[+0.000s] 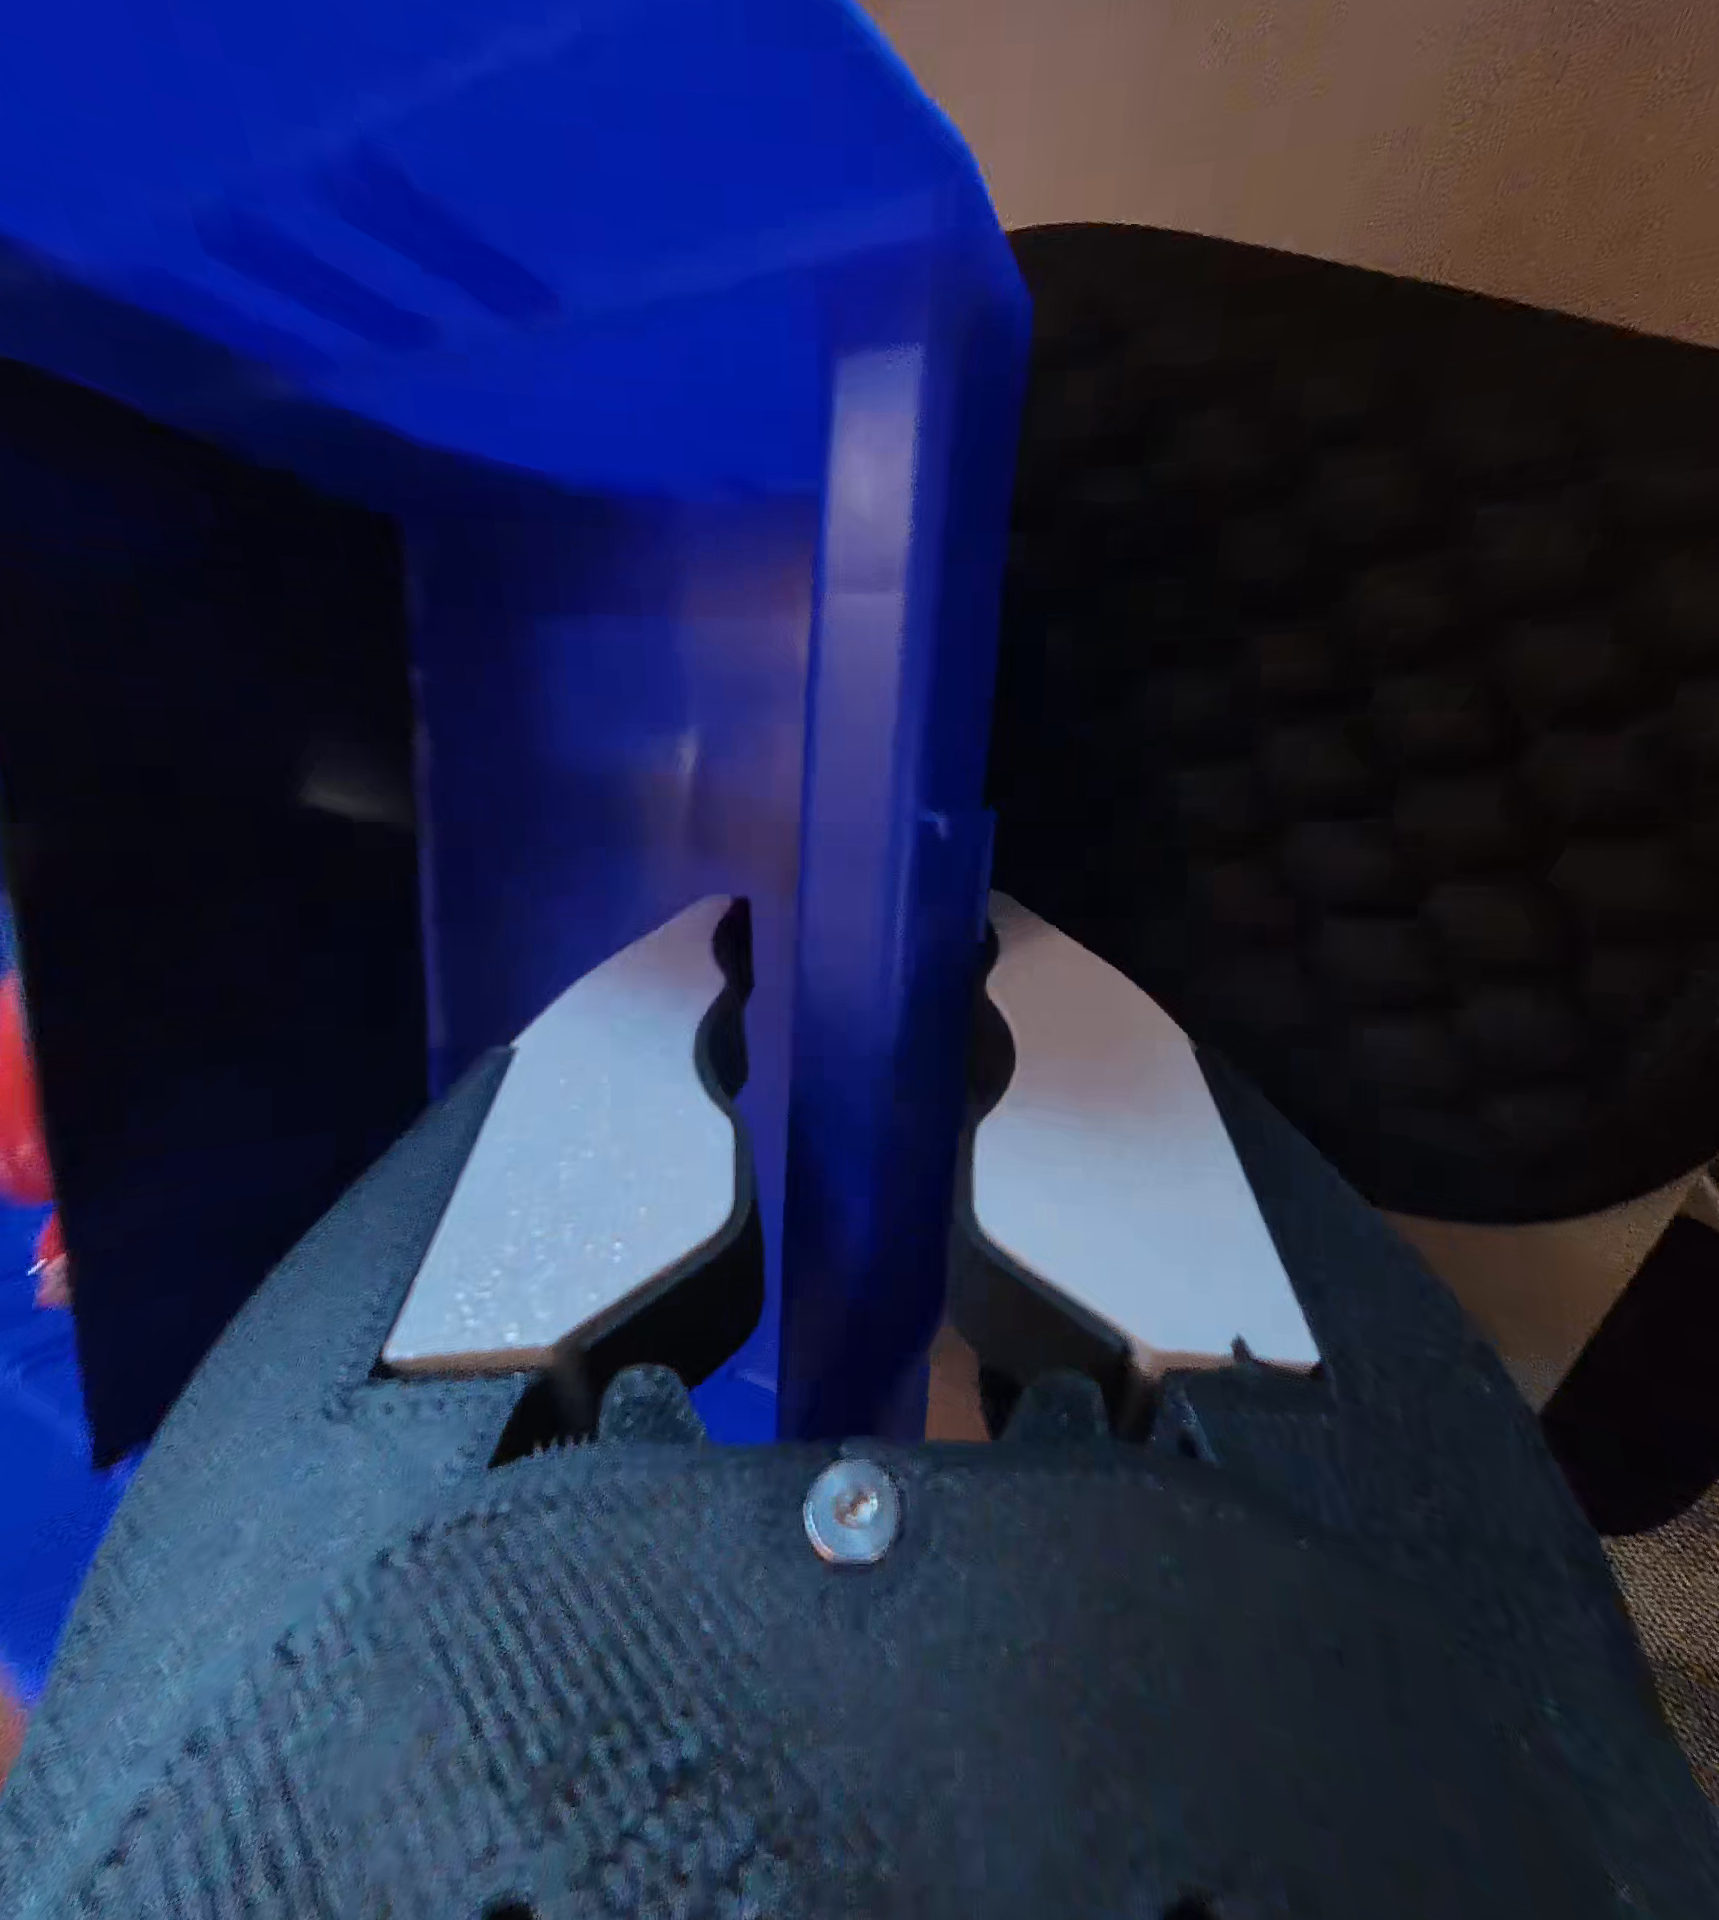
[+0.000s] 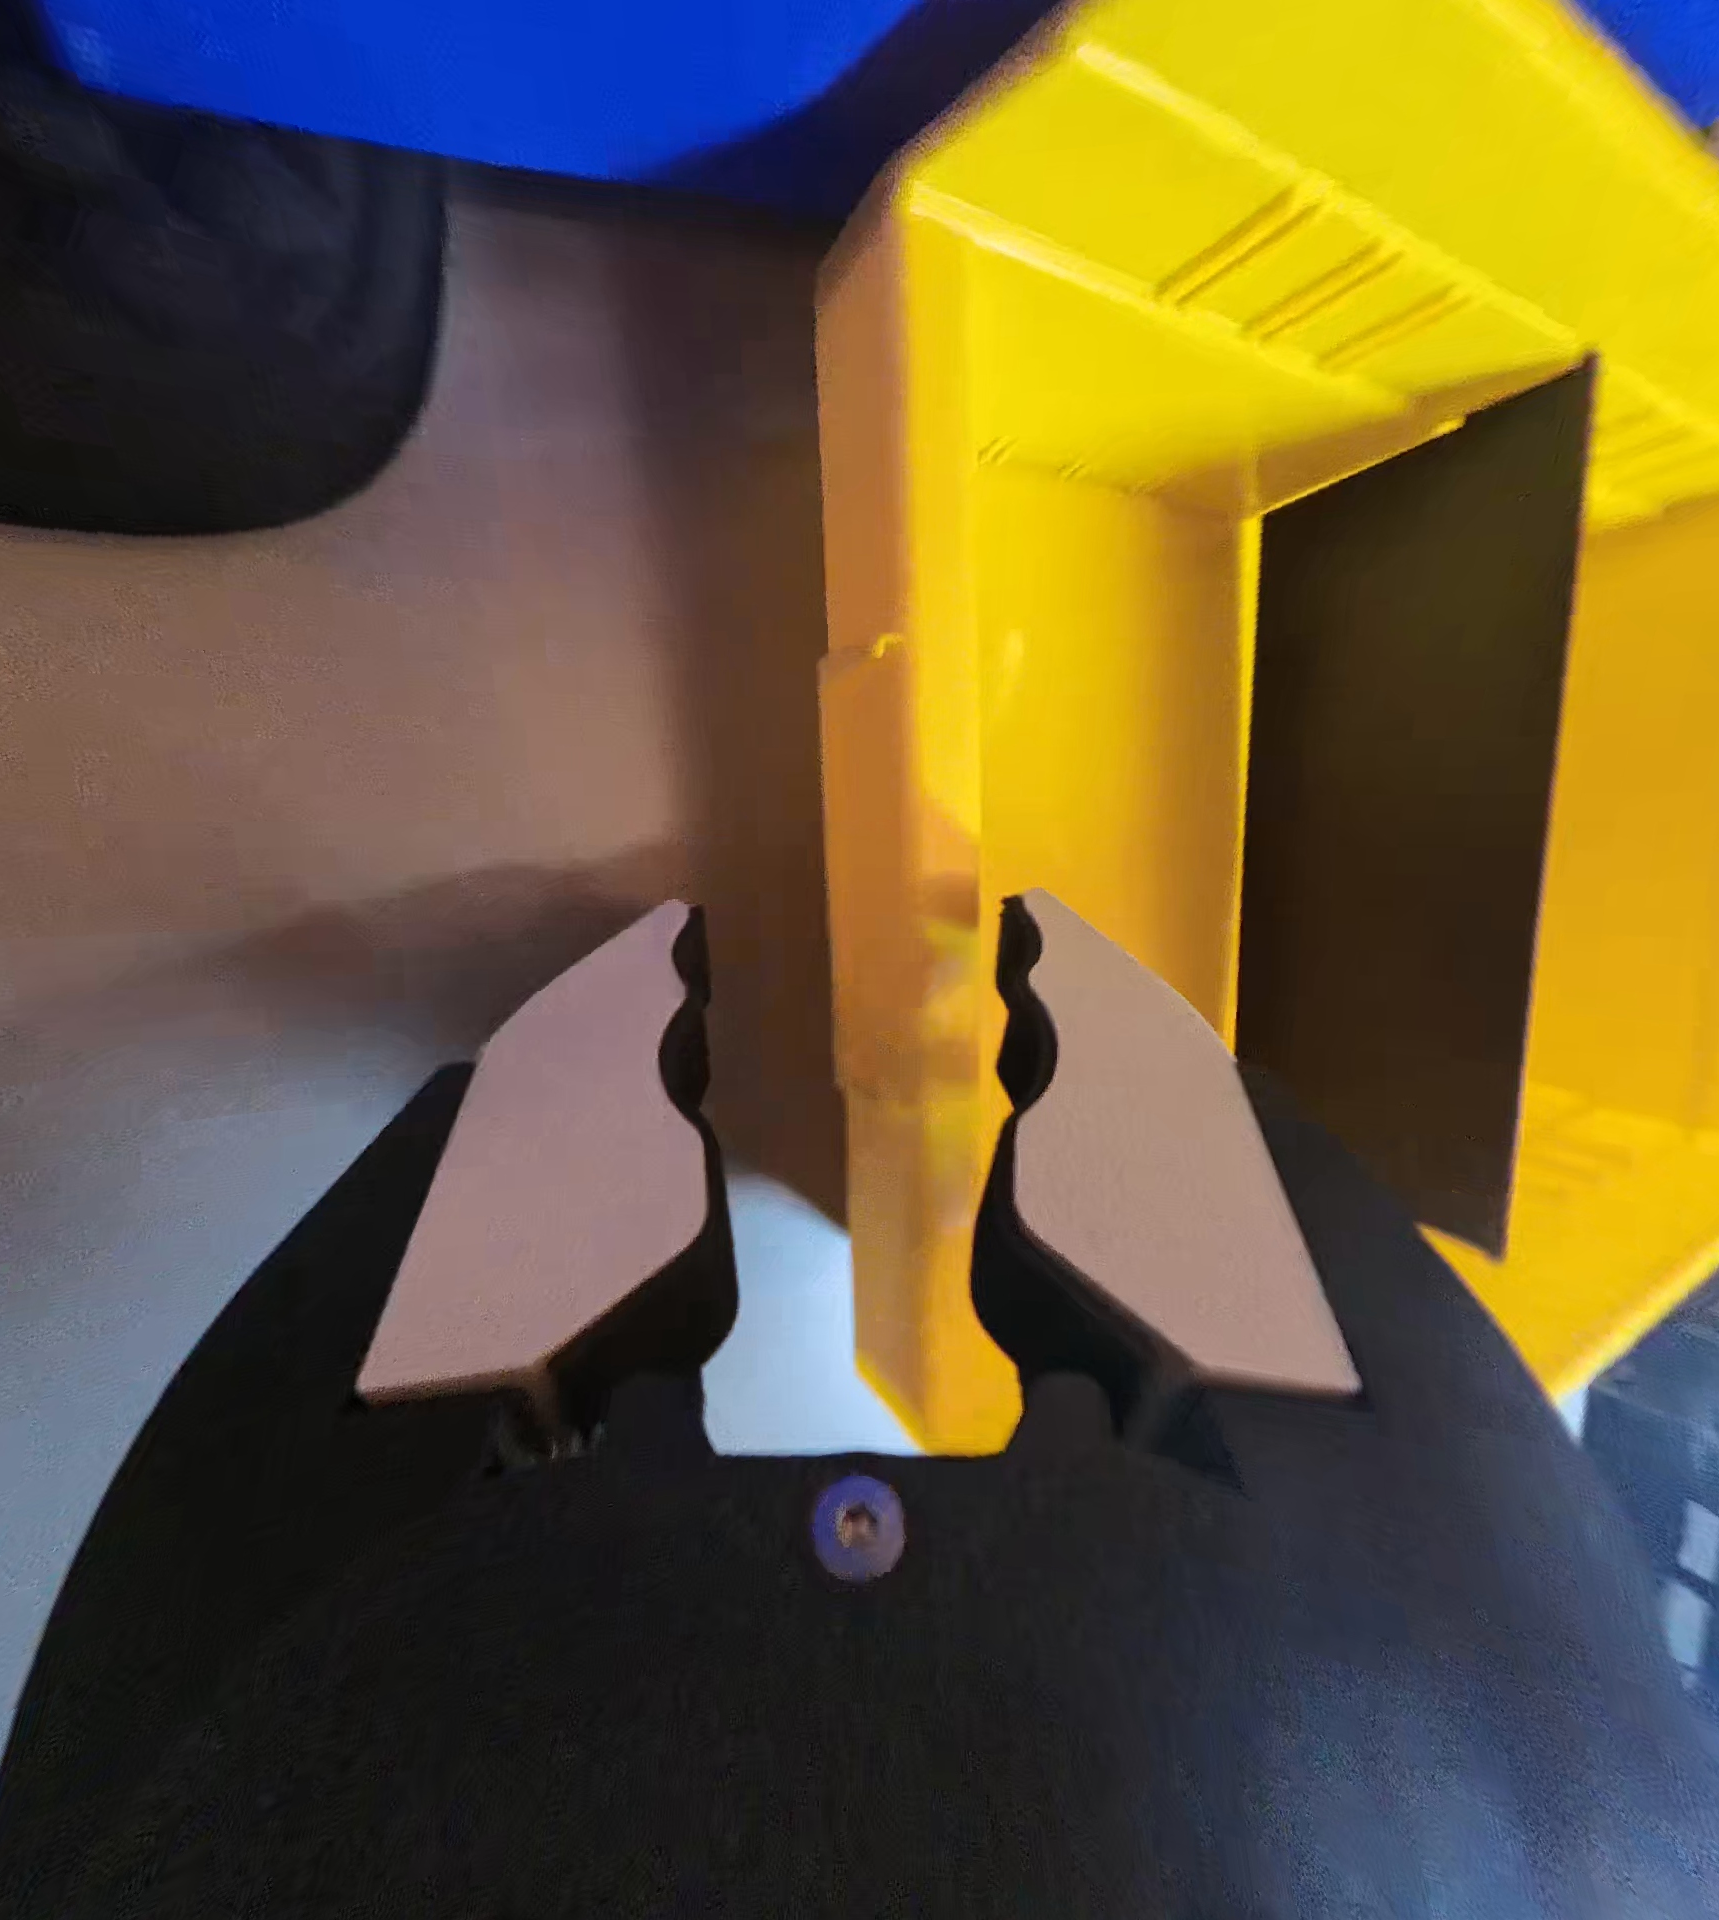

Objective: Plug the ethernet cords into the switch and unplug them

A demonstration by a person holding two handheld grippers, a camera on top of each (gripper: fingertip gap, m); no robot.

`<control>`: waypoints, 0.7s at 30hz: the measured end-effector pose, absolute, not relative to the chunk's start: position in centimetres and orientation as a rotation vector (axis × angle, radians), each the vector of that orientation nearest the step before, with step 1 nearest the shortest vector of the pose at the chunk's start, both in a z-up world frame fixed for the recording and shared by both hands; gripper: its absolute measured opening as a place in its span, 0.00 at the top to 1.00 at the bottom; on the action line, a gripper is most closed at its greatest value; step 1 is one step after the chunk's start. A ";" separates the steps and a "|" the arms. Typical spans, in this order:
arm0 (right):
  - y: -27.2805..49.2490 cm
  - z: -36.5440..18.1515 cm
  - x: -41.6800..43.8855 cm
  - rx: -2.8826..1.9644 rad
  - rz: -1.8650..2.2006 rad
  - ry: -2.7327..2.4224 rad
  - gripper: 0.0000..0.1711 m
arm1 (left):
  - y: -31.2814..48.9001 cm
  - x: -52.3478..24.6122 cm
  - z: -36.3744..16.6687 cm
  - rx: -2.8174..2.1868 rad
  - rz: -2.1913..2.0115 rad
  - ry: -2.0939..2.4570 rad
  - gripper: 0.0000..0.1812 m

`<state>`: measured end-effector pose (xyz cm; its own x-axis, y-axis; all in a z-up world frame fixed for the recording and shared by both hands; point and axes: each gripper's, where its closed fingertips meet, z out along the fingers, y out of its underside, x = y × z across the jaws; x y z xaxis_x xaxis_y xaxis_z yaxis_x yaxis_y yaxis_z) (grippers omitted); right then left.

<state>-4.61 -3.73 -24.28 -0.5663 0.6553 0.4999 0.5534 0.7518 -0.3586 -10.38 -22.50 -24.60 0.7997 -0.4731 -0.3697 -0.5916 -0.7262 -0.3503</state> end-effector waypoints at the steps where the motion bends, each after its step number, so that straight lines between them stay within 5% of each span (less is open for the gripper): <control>1: -3.3 -25.0 -5.3 -0.888 0.176 -2.353 0.74 | -22.3 -10.2 -25.1 -2.526 0.302 0.798 0.81; 3: -2.5 -25.6 -5.9 -0.904 0.160 -2.359 0.82 | -22.0 -10.4 -25.1 -2.508 0.264 0.746 0.81; 21: 11.1 -25.2 11.7 -1.240 -0.075 -2.126 0.80 | -19.4 -17.0 -25.6 -2.522 0.350 0.473 0.82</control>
